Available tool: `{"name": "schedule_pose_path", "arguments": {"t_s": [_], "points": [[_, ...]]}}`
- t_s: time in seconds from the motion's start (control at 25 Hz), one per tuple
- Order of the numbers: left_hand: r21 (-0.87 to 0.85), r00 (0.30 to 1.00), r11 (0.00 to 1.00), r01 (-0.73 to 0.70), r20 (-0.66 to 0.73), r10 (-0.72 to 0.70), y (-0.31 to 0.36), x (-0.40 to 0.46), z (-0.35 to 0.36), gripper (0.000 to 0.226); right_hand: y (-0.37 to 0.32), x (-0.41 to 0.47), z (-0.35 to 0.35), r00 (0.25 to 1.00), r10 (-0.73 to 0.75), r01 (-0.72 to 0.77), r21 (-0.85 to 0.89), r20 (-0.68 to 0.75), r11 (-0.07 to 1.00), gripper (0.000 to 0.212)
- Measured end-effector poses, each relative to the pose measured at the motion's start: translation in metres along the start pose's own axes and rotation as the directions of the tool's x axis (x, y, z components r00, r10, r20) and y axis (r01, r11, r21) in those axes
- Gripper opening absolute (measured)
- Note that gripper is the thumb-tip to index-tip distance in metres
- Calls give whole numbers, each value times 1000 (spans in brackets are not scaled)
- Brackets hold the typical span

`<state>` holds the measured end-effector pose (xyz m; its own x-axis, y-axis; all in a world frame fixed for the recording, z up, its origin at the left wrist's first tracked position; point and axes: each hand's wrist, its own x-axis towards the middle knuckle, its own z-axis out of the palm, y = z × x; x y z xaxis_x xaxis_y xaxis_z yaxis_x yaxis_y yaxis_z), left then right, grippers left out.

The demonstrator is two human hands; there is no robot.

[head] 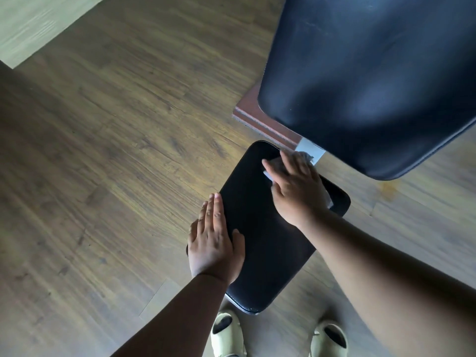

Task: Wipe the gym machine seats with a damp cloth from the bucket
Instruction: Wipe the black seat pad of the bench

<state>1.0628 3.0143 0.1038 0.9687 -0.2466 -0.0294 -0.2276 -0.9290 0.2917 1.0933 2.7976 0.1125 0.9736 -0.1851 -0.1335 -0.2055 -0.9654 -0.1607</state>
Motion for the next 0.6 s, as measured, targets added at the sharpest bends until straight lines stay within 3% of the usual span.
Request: {"name": "schedule_pose_path", "arguments": {"t_s": [0.08, 0.28, 0.36, 0.48, 0.6], "points": [[1, 1000, 1000, -11, -8, 11, -1, 0, 0, 83, -30, 31, 0, 999, -38, 38, 11, 9, 999, 58], [1, 1000, 1000, -17, -20, 17, -3, 0, 1, 85, -42, 62, -7, 943, -330, 331, -27, 47, 943, 52], [-1, 999, 1000, -22, -26, 22, -3, 0, 2, 85, -30, 52, -8, 962, -272, 272, 2, -3, 962, 53], [0, 1000, 1000, -16, -19, 16, -2, -1, 2, 85, -9, 10, -2, 996, -31, 32, 20, -81, 999, 54], [1, 1000, 1000, -7, -6, 7, -1, -1, 1, 85, -2, -25, 3, 993, 81, -83, -16, -82, 996, 56]]}}
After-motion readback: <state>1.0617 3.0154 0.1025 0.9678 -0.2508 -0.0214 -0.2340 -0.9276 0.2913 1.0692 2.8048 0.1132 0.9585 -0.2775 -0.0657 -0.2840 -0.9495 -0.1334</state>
